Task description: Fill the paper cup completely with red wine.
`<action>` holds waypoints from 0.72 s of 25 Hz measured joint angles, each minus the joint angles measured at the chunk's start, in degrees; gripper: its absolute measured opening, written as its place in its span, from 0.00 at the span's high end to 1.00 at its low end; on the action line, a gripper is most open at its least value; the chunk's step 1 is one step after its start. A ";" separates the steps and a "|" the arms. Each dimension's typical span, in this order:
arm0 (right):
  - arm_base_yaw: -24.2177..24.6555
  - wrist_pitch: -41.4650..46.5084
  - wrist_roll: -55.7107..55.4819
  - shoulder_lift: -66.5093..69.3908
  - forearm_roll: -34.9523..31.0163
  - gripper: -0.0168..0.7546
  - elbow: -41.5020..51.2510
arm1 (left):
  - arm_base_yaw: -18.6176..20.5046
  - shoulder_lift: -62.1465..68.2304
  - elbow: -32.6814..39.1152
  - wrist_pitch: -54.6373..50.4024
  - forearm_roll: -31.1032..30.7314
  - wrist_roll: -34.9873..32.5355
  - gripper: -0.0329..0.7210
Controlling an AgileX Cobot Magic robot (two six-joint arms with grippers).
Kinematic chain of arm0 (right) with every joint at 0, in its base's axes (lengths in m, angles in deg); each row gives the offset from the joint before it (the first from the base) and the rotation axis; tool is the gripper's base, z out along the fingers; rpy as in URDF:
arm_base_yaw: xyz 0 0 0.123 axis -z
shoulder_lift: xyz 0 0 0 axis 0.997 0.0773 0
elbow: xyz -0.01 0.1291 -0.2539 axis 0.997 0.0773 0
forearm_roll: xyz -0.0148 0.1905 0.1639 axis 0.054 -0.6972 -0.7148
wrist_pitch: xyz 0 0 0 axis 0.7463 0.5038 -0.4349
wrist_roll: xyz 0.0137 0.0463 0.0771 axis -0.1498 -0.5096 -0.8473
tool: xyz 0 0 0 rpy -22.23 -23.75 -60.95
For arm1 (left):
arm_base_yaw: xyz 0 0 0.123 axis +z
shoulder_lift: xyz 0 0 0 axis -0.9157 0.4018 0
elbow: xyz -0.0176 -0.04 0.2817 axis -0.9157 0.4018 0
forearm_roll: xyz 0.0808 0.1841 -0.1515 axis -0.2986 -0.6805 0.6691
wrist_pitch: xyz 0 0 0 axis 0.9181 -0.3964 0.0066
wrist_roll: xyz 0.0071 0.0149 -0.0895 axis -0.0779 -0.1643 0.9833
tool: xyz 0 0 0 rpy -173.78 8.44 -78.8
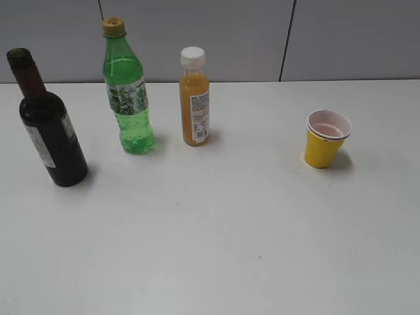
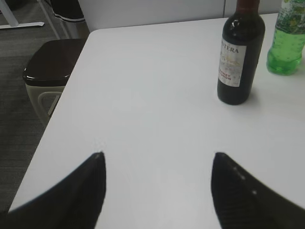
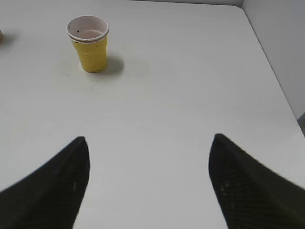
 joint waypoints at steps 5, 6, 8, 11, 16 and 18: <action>0.00 0.00 0.00 0.00 0.00 0.21 0.00 | 0.00 0.00 0.00 0.00 0.00 0.00 0.30; 0.00 0.00 0.00 0.00 0.00 0.21 0.00 | 0.00 0.00 0.00 0.00 0.00 0.00 0.32; 0.00 0.00 0.00 0.00 0.00 0.21 0.00 | 0.00 0.00 0.00 0.00 0.00 0.00 0.34; 0.00 0.00 0.00 0.00 0.00 0.21 0.00 | 0.00 0.00 0.00 0.00 0.00 0.00 0.38; 0.00 0.00 0.00 0.00 -0.41 0.19 0.00 | 0.00 0.00 0.00 0.00 0.00 0.00 0.44; 0.00 0.00 0.00 0.00 -0.41 0.17 -0.06 | 0.00 0.00 0.00 0.00 0.00 0.00 0.48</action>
